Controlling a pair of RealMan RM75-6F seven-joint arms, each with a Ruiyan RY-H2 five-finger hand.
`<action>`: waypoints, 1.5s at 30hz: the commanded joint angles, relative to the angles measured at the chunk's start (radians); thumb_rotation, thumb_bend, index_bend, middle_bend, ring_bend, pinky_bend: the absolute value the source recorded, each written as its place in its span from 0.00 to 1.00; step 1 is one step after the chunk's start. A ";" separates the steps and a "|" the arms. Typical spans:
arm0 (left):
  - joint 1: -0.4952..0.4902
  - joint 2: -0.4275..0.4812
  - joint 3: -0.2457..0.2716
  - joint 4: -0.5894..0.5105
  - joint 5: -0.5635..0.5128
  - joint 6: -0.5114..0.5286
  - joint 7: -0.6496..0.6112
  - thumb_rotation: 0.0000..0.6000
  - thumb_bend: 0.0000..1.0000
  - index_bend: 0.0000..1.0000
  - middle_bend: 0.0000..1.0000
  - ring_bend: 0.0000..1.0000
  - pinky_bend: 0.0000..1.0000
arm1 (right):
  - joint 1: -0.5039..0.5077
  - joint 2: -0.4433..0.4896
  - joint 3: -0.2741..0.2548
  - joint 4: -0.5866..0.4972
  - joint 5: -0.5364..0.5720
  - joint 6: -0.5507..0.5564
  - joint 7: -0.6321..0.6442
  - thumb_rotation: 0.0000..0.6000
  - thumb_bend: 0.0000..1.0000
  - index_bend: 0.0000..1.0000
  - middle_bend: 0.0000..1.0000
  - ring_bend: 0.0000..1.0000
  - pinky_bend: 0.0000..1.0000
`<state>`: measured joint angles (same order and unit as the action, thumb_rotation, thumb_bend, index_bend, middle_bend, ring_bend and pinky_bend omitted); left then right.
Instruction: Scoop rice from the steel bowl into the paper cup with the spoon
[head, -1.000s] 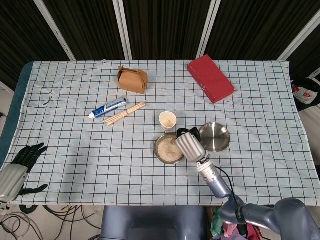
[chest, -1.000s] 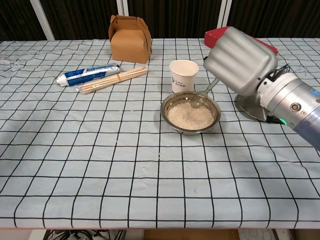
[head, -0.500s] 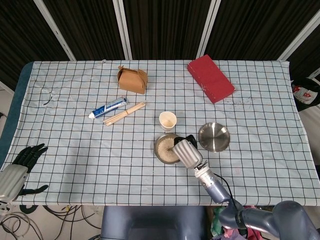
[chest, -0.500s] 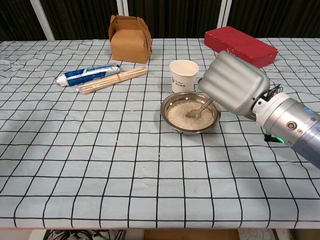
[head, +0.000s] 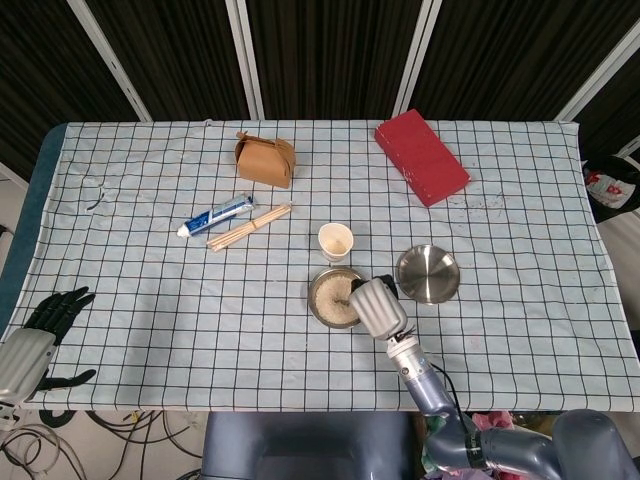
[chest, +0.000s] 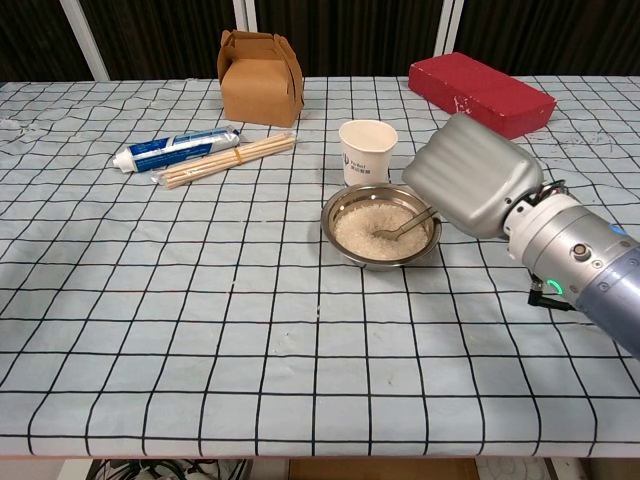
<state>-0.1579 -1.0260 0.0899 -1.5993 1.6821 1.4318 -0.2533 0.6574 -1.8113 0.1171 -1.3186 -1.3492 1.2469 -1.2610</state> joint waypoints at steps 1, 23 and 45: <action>0.001 -0.001 -0.002 0.000 -0.004 0.000 0.007 1.00 0.02 0.00 0.00 0.00 0.00 | -0.016 0.003 0.025 -0.044 0.048 -0.008 0.010 1.00 0.44 0.65 1.00 1.00 1.00; 0.002 -0.001 -0.006 -0.007 -0.016 -0.008 0.018 1.00 0.02 0.00 0.00 0.00 0.00 | -0.027 0.021 0.117 -0.231 0.283 0.006 0.008 1.00 0.47 0.66 1.00 1.00 1.00; 0.002 -0.002 -0.006 -0.009 -0.016 -0.010 0.018 1.00 0.02 0.00 0.00 0.00 0.00 | -0.006 0.031 0.159 -0.342 0.431 0.063 0.031 1.00 0.48 0.67 1.00 1.00 1.00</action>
<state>-0.1553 -1.0280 0.0844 -1.6080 1.6664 1.4221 -0.2352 0.6497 -1.7801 0.2719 -1.6538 -0.9263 1.3057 -1.2338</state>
